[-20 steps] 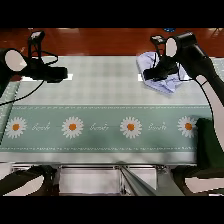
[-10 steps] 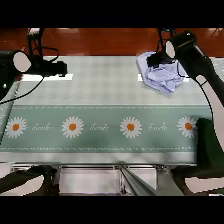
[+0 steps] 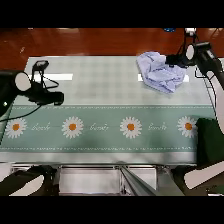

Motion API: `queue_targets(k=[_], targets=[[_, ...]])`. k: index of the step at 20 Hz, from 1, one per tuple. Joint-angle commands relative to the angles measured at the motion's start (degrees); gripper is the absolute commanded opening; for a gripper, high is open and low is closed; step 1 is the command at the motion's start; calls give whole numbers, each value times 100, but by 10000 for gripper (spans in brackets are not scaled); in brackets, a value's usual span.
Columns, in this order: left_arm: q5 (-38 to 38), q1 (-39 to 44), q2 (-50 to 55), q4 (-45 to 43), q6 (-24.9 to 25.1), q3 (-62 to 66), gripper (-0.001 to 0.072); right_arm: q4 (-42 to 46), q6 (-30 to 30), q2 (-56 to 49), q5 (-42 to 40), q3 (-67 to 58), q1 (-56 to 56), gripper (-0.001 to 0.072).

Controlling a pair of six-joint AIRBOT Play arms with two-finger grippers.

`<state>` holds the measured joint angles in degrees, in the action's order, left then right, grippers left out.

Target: Fold the shirts.

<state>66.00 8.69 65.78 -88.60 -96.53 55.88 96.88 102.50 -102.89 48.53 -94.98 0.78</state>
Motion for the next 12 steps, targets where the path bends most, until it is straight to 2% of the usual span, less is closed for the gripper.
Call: queue_targets(k=[1,5,7,9,10,12], targets=[[-50,151,-286,131,-286,-623,506,-1290,-704,-586,103,-7,393,415],[-275,175,-286,168,-472,-651,506,-1276,-973,-835,389,-7,199,412],[-404,175,-286,164,-507,-651,505,-1276,-1003,-872,468,-7,127,385],[-431,50,-286,-79,-168,-553,506,-1305,-1182,-863,566,-9,94,81],[-306,-118,-291,-160,-173,-411,506,-1300,-1217,-855,708,-63,94,42],[181,-503,-319,-160,-170,-22,506,-1294,-1338,-841,1174,-439,96,34]])
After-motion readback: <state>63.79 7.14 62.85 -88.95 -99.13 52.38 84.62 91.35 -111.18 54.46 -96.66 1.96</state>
